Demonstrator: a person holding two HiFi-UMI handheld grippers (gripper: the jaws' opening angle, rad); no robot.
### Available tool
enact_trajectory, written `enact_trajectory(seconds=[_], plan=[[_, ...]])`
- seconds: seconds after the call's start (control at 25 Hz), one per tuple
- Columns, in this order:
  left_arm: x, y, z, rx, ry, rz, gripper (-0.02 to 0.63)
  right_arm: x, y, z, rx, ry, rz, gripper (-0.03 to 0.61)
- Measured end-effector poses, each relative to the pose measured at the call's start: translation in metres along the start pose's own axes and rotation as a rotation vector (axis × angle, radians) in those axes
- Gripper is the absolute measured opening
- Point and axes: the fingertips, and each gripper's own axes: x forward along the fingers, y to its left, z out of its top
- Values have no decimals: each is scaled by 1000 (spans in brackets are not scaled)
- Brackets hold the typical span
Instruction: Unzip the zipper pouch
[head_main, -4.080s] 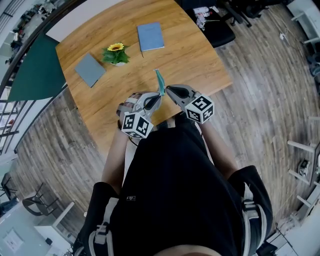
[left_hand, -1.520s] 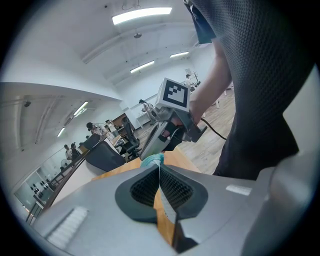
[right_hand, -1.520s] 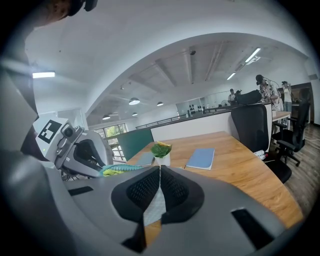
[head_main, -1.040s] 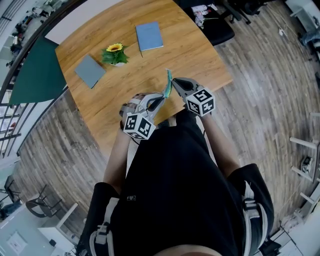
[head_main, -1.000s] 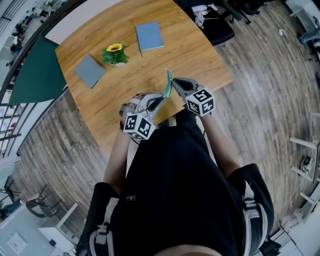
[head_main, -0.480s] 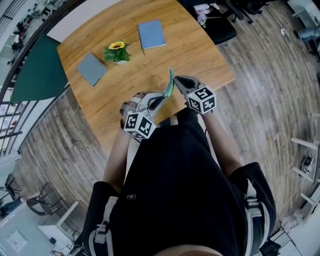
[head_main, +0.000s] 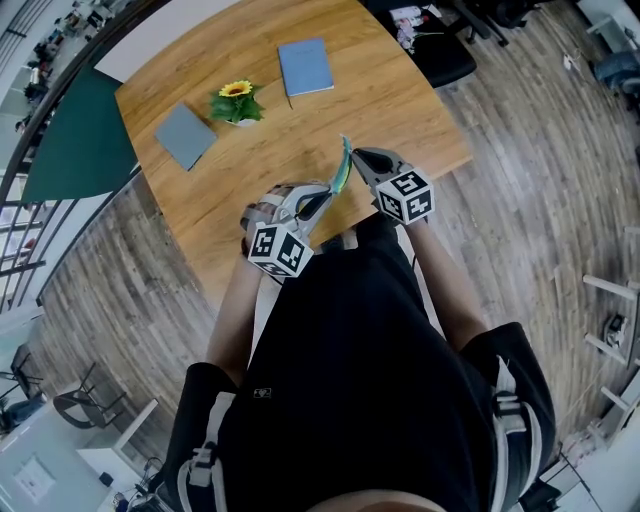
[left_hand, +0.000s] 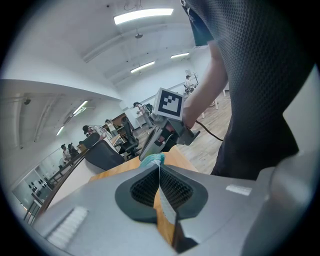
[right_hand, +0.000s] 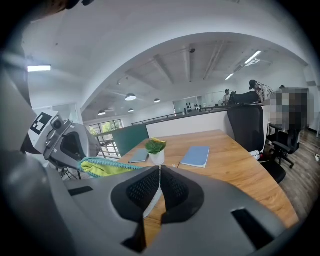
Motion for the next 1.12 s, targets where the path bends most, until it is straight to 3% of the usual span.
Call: enact_trajectory(seconds=[1.12], plan=[[-7, -7, -3, -20, 7, 8, 8, 0, -21, -5, -11, 9, -41, 9]])
